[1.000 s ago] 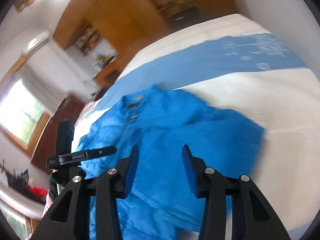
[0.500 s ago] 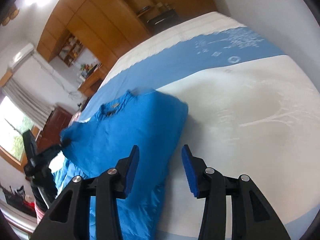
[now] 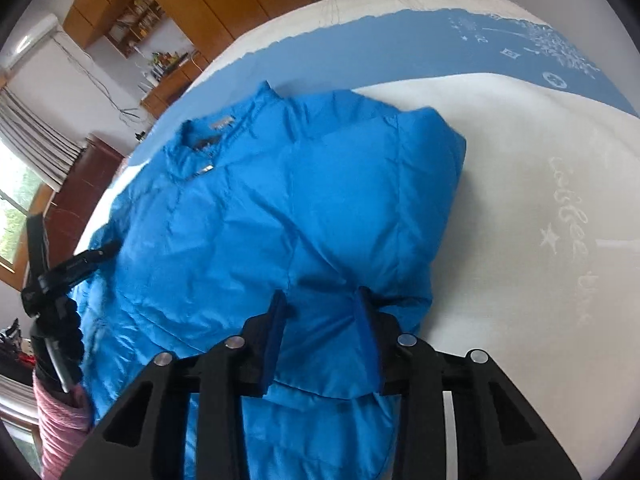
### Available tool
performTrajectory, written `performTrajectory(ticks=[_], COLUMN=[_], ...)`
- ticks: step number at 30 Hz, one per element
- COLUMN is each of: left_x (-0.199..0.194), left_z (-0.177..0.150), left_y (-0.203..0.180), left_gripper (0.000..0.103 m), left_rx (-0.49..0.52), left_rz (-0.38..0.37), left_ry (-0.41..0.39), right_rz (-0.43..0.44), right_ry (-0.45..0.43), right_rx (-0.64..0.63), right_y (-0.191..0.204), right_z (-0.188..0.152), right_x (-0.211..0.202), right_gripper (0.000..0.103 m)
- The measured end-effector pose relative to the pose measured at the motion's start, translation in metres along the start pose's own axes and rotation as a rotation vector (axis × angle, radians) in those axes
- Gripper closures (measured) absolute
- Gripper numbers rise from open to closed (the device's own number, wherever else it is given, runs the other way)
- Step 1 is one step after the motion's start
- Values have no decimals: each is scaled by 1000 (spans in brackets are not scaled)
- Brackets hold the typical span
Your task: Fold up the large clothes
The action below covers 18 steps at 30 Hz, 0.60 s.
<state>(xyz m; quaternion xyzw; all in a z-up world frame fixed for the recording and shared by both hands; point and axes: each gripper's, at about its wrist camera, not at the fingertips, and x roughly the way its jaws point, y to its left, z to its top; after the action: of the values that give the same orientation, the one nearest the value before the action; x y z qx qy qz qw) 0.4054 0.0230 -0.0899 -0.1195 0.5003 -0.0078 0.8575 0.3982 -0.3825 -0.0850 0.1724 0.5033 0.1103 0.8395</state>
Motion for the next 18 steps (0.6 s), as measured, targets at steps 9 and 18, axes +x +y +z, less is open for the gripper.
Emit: performTrajectory(ticks=[9,18], left_x=[-75,-48], left_z=[0,-15], left_y=[4,-82], left_gripper=[50,49], left_rx=[-24,185], left_rz=[86,31], left_ry=[-176,-81], right_rz=[21,-28], right_ry=[-59,-19], right_rx=[-28,-78], right_y=[21,67], right_z=[5,7], right_x=[-39,-10], right_gripper=[65,65])
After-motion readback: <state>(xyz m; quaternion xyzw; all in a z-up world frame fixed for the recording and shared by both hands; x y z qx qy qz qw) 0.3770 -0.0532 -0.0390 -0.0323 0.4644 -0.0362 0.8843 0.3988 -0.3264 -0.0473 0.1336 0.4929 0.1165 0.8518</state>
